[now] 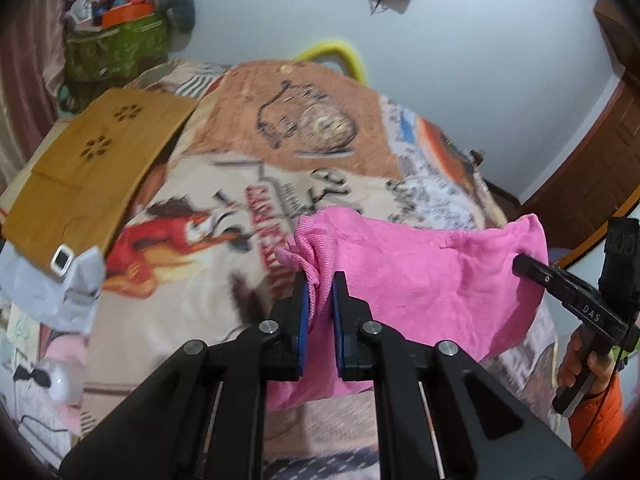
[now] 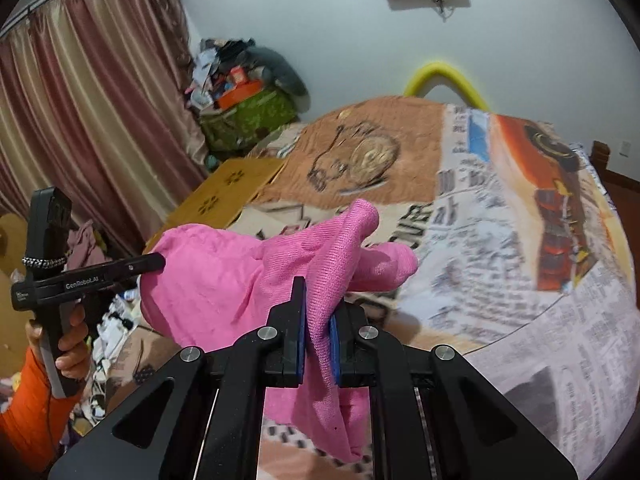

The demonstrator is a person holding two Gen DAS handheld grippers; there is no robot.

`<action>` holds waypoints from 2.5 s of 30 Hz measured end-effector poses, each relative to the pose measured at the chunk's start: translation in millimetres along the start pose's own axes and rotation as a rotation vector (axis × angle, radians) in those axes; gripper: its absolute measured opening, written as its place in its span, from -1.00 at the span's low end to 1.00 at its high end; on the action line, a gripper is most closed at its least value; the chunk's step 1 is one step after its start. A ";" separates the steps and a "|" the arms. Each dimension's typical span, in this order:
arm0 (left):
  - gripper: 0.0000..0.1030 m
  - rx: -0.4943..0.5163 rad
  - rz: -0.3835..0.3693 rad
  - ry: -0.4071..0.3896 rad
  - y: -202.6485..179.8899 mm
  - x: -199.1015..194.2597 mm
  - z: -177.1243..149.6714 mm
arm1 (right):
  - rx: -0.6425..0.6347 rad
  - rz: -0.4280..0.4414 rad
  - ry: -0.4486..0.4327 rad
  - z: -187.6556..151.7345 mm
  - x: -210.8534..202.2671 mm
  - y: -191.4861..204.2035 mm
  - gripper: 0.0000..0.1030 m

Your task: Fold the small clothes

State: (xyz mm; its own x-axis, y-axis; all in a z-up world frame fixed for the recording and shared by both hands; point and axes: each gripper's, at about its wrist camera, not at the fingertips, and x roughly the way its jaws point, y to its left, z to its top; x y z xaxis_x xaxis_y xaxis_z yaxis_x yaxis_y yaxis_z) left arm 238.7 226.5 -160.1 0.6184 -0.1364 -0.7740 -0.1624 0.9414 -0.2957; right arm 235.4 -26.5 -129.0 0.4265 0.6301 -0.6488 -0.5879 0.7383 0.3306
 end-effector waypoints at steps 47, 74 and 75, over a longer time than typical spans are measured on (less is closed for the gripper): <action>0.30 0.070 0.268 0.060 27.4 84.1 -20.5 | -0.161 -0.068 0.208 -49.3 89.1 14.1 0.00; 0.30 0.248 0.191 -0.557 -100.0 -223.0 -92.1 | -0.243 -0.029 -0.350 -42.9 -150.7 122.1 0.00; 0.30 0.255 0.196 -0.587 -106.1 -233.6 -99.5 | -0.246 -0.022 -0.376 -45.9 -160.6 127.1 0.00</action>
State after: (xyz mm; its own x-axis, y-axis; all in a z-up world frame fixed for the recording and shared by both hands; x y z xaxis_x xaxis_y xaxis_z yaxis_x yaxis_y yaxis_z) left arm 35.0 127.8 -3.6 0.9235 0.1675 -0.3452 -0.1721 0.9849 0.0173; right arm 60.7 -44.9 -14.2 0.6346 0.6919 -0.3443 -0.7022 0.7023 0.1169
